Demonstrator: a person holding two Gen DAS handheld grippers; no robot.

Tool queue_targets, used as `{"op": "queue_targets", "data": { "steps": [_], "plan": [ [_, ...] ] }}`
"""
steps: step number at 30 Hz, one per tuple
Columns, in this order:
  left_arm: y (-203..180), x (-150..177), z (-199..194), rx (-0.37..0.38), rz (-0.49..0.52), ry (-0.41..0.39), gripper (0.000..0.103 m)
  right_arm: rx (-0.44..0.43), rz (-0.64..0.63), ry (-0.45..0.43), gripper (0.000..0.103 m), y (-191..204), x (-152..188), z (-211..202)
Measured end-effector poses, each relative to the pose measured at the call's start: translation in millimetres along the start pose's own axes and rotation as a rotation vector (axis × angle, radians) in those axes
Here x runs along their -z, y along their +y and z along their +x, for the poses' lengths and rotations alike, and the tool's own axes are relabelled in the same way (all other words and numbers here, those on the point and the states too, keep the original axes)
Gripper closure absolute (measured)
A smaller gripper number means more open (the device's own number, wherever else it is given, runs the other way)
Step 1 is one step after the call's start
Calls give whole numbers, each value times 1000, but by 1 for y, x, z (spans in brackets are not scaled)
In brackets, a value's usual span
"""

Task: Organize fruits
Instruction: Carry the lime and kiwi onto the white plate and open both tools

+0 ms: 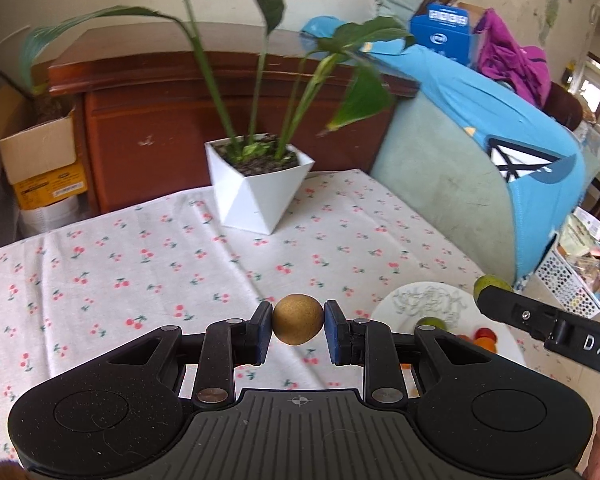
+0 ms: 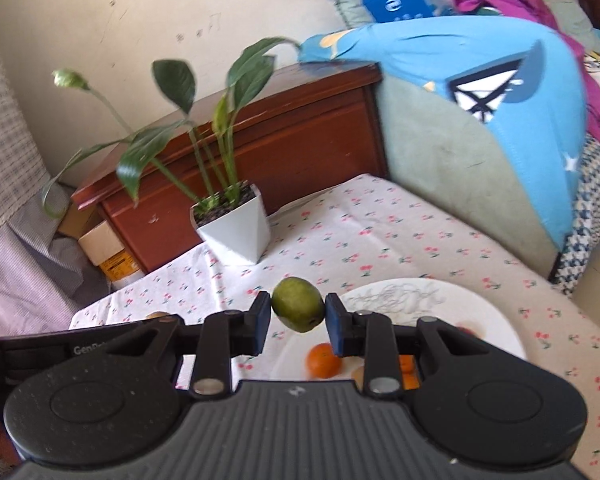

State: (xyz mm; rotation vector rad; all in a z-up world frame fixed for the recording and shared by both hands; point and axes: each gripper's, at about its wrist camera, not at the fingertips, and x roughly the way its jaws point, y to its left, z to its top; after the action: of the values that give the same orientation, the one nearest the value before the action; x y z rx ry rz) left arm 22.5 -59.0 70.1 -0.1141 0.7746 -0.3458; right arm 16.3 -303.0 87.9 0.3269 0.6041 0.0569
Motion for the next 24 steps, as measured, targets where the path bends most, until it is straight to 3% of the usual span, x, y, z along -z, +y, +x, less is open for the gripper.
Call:
{"op": "queue_targets", "data": {
  "steps": [5,12,24],
  "plan": [
    [-24,5,3,78,60,-2,78,35,74,-13,74,-29,-2,-13],
    [-57,27,13,146,156,65,78,73,159,21,73,-57,2,-18],
    [-83,60,29,181,222,182,78,159,286,131,73,-87,24,-13]
  ]
}}
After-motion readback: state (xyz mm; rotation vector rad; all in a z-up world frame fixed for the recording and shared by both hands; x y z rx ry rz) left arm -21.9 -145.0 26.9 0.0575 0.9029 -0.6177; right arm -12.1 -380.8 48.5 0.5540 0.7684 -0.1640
